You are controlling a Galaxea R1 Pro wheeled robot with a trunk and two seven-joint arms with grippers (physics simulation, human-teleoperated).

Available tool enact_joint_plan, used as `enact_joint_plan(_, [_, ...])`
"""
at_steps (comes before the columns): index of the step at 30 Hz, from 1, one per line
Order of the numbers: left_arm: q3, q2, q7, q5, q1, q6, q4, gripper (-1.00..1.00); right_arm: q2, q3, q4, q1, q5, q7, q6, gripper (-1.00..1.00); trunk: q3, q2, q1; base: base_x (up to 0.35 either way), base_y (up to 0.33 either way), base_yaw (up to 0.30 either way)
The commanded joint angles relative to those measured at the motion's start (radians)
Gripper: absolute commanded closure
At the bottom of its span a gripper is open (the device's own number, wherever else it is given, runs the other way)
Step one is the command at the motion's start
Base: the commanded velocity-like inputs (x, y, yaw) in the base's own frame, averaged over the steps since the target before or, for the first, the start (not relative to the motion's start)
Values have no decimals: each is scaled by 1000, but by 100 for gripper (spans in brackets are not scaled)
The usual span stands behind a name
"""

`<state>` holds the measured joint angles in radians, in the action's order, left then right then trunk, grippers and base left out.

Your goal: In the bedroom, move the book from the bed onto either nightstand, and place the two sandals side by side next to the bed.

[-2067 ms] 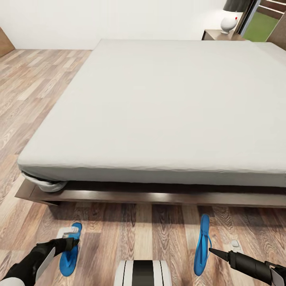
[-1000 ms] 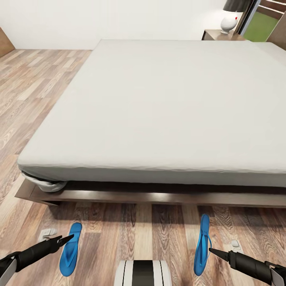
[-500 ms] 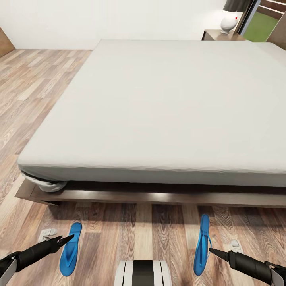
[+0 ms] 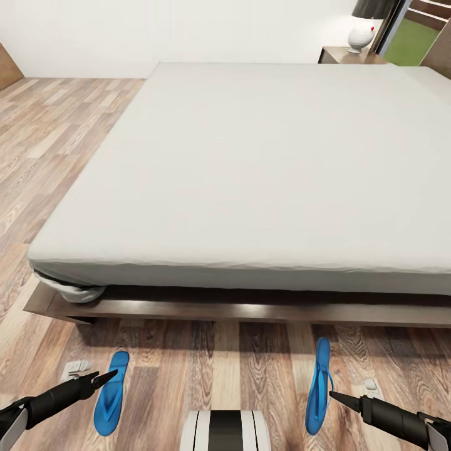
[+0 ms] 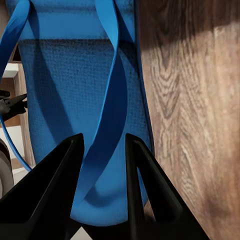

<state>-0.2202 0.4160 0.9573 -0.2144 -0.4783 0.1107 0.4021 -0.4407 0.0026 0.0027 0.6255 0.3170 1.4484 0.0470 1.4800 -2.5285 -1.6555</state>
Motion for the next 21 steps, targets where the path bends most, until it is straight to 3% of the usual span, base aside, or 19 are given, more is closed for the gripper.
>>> enact_joint_plan(1, [-2, 0, 4, -5, 0, 11, 0, -100, 0, 0, 0, 0, 2, 3, 5, 100, 1, 0, 0, 0, 10, 0])
enact_joint_plan(21, [-2, 0, 4, -5, 0, 11, 0, -100, -1, 0, 18, 0, 2, 4, 5, 100, 1, 0, 0, -100, 236, 0])
